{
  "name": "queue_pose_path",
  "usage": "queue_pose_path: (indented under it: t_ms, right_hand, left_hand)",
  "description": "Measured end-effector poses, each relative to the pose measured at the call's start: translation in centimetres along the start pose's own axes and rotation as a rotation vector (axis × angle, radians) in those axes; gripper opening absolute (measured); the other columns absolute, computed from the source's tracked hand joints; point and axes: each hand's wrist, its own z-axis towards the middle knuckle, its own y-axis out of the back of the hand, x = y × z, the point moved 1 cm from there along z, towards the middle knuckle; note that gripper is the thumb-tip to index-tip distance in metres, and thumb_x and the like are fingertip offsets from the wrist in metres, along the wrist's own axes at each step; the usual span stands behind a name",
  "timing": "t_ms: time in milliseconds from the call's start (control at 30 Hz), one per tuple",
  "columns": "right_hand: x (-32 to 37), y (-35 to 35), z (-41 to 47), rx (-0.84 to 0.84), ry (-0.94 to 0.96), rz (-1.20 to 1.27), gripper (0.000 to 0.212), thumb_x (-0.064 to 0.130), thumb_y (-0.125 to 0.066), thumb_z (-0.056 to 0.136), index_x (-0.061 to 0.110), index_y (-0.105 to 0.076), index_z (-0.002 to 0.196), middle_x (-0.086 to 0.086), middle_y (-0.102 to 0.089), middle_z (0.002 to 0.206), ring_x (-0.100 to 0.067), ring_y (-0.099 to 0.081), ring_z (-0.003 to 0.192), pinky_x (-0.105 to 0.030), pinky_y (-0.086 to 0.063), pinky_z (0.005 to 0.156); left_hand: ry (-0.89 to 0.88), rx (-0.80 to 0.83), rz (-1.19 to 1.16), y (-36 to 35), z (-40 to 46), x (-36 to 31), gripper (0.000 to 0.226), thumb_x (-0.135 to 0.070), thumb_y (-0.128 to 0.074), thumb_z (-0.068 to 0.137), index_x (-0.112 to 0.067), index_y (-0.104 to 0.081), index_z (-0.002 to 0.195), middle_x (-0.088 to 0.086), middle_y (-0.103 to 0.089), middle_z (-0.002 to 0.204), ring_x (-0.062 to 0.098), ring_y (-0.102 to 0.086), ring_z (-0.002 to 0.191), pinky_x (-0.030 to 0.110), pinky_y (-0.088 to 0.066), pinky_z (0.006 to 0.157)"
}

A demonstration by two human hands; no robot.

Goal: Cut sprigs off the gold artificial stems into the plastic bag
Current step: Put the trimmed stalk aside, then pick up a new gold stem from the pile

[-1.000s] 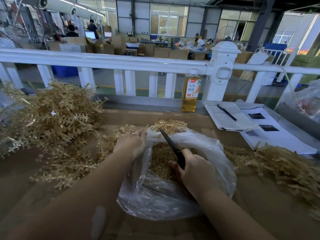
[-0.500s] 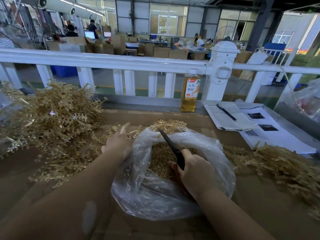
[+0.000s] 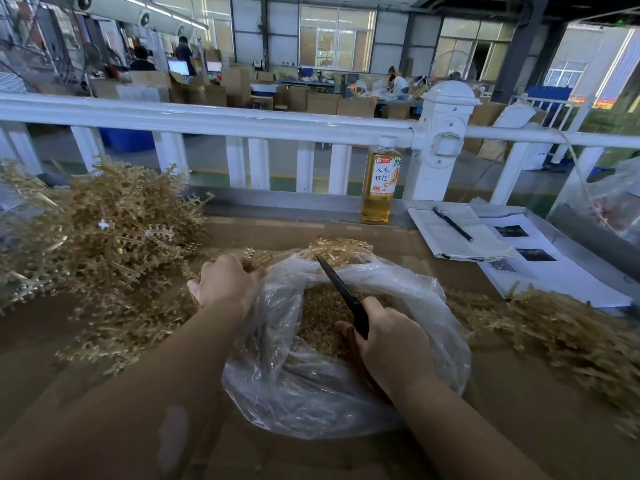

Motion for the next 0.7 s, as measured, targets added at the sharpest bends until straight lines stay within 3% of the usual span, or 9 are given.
queue_pose_path:
  t_ms: [100, 167, 267, 300, 500, 533, 600, 667, 700]
  right_hand:
    - [0.0, 0.1, 0.0, 0.019, -0.006, -0.001, 0.041, 0.060, -0.044, 0.092, 0.025, -0.052, 0.109, 0.005, -0.061, 0.088, -0.013, -0.053, 0.073, -0.022, -0.037, 0.061]
    - [0.0, 0.2, 0.0, 0.030, -0.012, -0.004, 0.041, 0.061, -0.043, 0.092, 0.025, -0.051, 0.110, 0.005, -0.060, 0.088, -0.013, -0.053, 0.074, -0.022, -0.037, 0.061]
    - [0.0, 0.4, 0.0, 0.045, -0.028, 0.006, 0.041, 0.061, -0.042, 0.092, 0.026, -0.051, 0.111, 0.005, -0.060, 0.089, -0.013, -0.053, 0.074, -0.023, -0.036, 0.061]
    - [0.0, 0.4, 0.0, 0.052, -0.033, 0.011, 0.042, 0.062, -0.041, 0.092, 0.026, -0.051, 0.111, 0.005, -0.059, 0.088, -0.013, -0.052, 0.074, -0.024, -0.036, 0.061]
    - [0.0, 0.6, 0.2, 0.077, -0.042, 0.034, 0.044, 0.064, -0.043, 0.090, 0.026, -0.051, 0.110, 0.006, -0.058, 0.089, -0.015, -0.058, 0.084, -0.027, -0.037, 0.064]
    - [0.1, 0.7, 0.2, 0.073, -0.044, 0.034, 0.044, 0.064, -0.043, 0.090, 0.026, -0.051, 0.111, 0.006, -0.059, 0.089, -0.015, -0.058, 0.084, -0.027, -0.037, 0.064]
    - [0.1, 0.8, 0.2, 0.076, -0.049, 0.045, 0.045, 0.064, -0.044, 0.090, 0.025, -0.052, 0.112, 0.005, -0.061, 0.092, -0.016, -0.059, 0.086, -0.027, -0.041, 0.065]
    - [0.1, 0.9, 0.1, 0.086, -0.049, 0.053, 0.046, 0.064, -0.043, 0.090, 0.025, -0.051, 0.112, 0.005, -0.061, 0.092, -0.015, -0.059, 0.087, -0.028, -0.044, 0.068]
    - [0.1, 1.0, 0.1, 0.093, -0.047, 0.058, 0.045, 0.064, -0.043, 0.090, 0.025, -0.051, 0.111, 0.005, -0.061, 0.093, -0.015, -0.059, 0.087, -0.028, -0.046, 0.070]
  left_hand:
    - [0.014, -0.078, -0.267, 0.7, -0.3, -0.9, 0.010, -0.033, -0.060, 0.091, -0.028, -0.061, 0.082, -0.003, -0.064, 0.090, 0.022, -0.054, 0.099, 0.044, -0.031, 0.100]
    - [-0.028, -0.101, -0.485, 1.1, -0.9, -2.0, 0.014, -0.028, -0.060, 0.092, -0.022, -0.058, 0.080, -0.001, -0.065, 0.087, 0.016, -0.054, 0.080, 0.032, -0.042, 0.084]
    - [-0.150, -0.042, -0.678, 1.5, -2.5, -3.6, 0.020, -0.020, -0.060, 0.091, -0.020, -0.054, 0.073, -0.006, -0.060, 0.074, 0.003, -0.048, 0.062, 0.008, -0.039, 0.055]
    - [-0.208, 0.010, -0.693, 1.4, -3.3, -3.9, 0.022, -0.020, -0.061, 0.091, -0.022, -0.052, 0.070, -0.009, -0.057, 0.070, 0.001, -0.048, 0.061, 0.005, -0.039, 0.053]
    - [-0.410, 0.290, -0.487, -0.3, -6.4, -3.9, 0.016, -0.017, -0.063, 0.084, -0.026, -0.062, 0.070, -0.011, -0.067, 0.090, -0.008, -0.057, 0.081, 0.003, -0.039, 0.072]
    - [-0.398, 0.342, -0.517, -0.4, -6.7, -4.0, 0.009, -0.021, -0.059, 0.080, -0.023, -0.065, 0.073, -0.008, -0.068, 0.100, -0.004, -0.058, 0.090, 0.008, -0.041, 0.079]
    - [-0.302, 0.389, -0.656, -0.2, -7.1, -4.1, 0.026, -0.032, -0.051, 0.072, -0.015, -0.070, 0.075, -0.001, -0.069, 0.112, 0.011, -0.058, 0.106, 0.028, -0.043, 0.094]
    - [-0.198, 0.373, -0.717, -0.1, -7.0, -4.3, 0.041, -0.043, -0.051, 0.082, -0.008, -0.070, 0.077, 0.005, -0.071, 0.101, 0.020, -0.062, 0.100, 0.038, -0.046, 0.094]
    - [-0.183, 0.350, -0.653, -0.2, -6.8, -4.4, 0.044, -0.044, -0.050, 0.090, -0.005, -0.069, 0.081, 0.006, -0.071, 0.093, 0.019, -0.063, 0.092, 0.032, -0.048, 0.090]
